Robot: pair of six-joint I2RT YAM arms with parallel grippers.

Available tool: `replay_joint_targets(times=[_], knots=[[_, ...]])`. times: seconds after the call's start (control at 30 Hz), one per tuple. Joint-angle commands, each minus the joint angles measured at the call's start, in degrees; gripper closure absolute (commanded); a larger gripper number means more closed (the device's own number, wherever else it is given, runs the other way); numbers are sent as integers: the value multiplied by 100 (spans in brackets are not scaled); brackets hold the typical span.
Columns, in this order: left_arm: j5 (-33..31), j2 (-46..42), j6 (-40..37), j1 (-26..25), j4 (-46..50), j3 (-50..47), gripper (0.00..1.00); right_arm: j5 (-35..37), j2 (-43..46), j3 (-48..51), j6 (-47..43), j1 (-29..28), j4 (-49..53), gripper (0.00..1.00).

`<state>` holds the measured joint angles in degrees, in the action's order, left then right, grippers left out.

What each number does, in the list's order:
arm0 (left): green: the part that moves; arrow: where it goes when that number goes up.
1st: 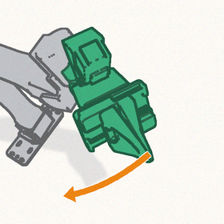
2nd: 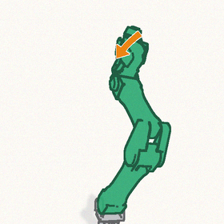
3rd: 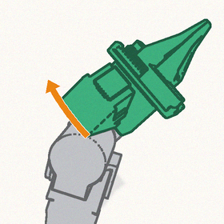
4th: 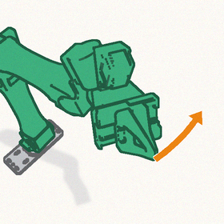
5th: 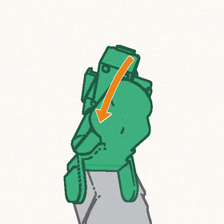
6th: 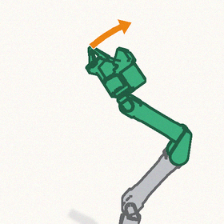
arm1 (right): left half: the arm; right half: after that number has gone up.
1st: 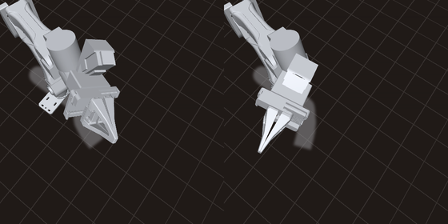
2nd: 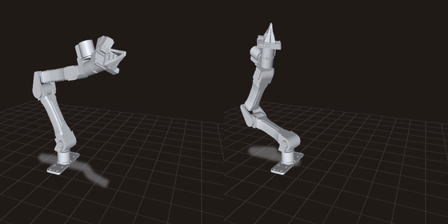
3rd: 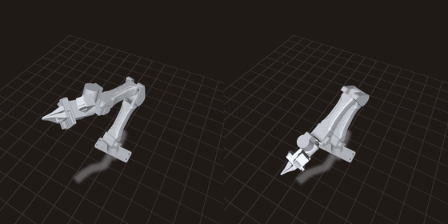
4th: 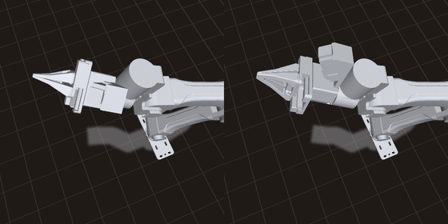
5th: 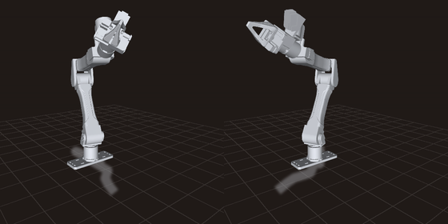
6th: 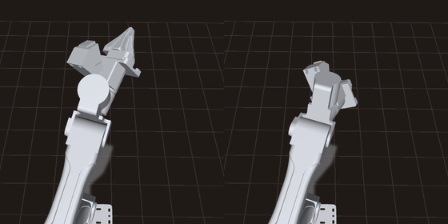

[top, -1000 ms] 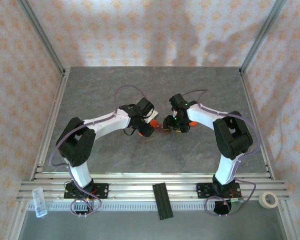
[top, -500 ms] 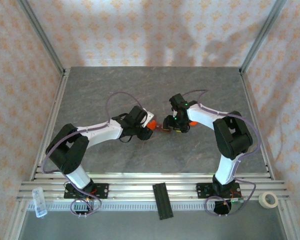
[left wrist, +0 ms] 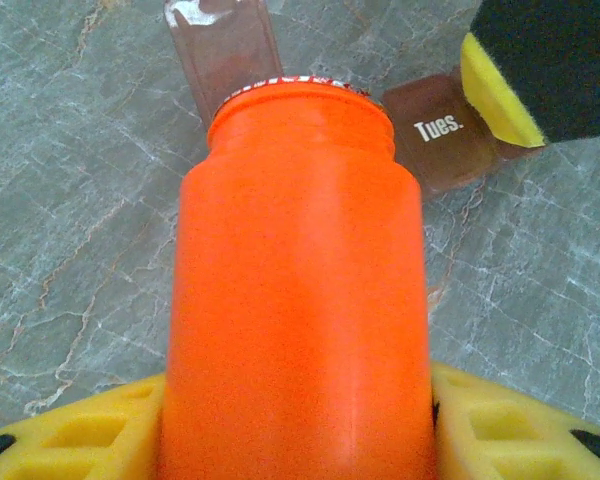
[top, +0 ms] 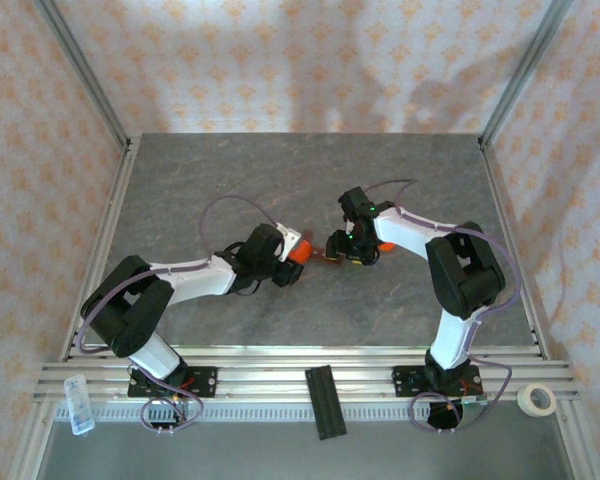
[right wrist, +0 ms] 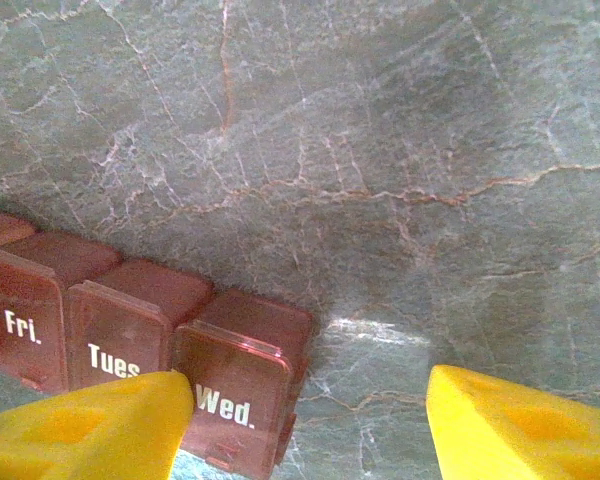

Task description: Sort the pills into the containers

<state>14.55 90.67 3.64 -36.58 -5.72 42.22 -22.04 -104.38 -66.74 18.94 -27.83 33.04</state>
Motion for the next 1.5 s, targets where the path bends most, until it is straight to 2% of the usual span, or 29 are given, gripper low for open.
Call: replay_joint_targets(times=[0.0,0.37,0.73,0.97,1.2,1.47], knots=[[-5,-199,124,62,-623,-135,100,463,-260,-4,87,-39,220,35],[53,-418,214,63,-1672,-562,100,634,-120,-137,188,-35,342,35],[-76,-516,177,63,-3054,-754,100,1191,299,-409,343,-4,859,33],[-145,-608,35,80,-4033,-741,100,1579,828,-682,382,228,1401,32],[-180,-708,-155,98,-4670,-713,100,1550,1008,-966,506,441,1554,31],[-177,-836,-346,105,-5551,-678,100,1448,1008,-1030,571,1047,1433,31]])
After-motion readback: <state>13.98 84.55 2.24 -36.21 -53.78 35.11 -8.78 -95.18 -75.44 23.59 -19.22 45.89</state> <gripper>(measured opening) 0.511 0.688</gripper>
